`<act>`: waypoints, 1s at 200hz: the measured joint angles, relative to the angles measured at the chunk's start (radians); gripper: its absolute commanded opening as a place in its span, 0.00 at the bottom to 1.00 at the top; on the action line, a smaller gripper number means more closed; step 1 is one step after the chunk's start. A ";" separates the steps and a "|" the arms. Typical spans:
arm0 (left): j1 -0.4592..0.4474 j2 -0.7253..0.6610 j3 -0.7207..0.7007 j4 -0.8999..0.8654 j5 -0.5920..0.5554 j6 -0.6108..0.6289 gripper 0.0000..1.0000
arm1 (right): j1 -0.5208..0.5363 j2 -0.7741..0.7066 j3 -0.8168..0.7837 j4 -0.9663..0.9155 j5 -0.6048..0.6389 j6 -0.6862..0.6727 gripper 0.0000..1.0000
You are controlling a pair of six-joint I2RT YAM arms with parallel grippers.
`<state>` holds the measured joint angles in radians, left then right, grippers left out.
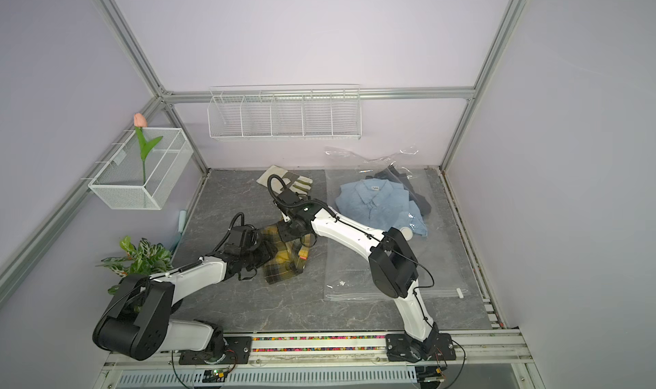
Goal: Place the folded shirt into the vacuum bag
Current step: Pick up the shirt from the center of the board.
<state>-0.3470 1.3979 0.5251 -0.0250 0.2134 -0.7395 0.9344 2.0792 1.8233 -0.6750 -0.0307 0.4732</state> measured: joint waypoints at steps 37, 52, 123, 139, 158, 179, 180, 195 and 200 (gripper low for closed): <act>0.000 -0.079 0.000 -0.069 0.017 -0.008 0.49 | 0.037 0.055 -0.024 0.062 -0.026 0.036 0.11; 0.000 -0.164 0.017 -0.163 -0.010 -0.005 0.50 | 0.032 0.085 -0.032 0.084 -0.034 0.035 0.15; 0.016 -0.506 0.245 -0.522 -0.278 0.095 0.52 | 0.041 0.141 -0.034 0.110 -0.032 0.014 0.86; 0.018 -0.508 0.291 -0.573 -0.311 0.116 0.52 | 0.071 0.142 -0.034 0.112 0.001 -0.001 0.91; 0.020 -0.510 0.332 -0.618 -0.338 0.140 0.52 | 0.112 0.159 -0.026 0.104 0.050 -0.005 0.92; 0.020 -0.517 0.362 -0.645 -0.354 0.156 0.52 | 0.147 0.235 0.051 0.055 0.143 -0.014 0.92; 0.020 -0.517 0.362 -0.645 -0.354 0.157 0.52 | 0.148 0.238 0.055 0.052 0.146 -0.014 0.92; 0.020 -0.531 0.369 -0.654 -0.356 0.163 0.52 | 0.160 0.293 0.148 -0.029 0.201 -0.024 0.89; 0.020 -0.536 0.370 -0.656 -0.359 0.165 0.52 | 0.163 0.308 0.174 -0.050 0.218 -0.028 0.87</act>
<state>-0.3271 0.8623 0.8948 -0.6811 -0.1455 -0.5743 1.0977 2.3875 1.9976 -0.7250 0.1875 0.4454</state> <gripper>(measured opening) 0.518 0.911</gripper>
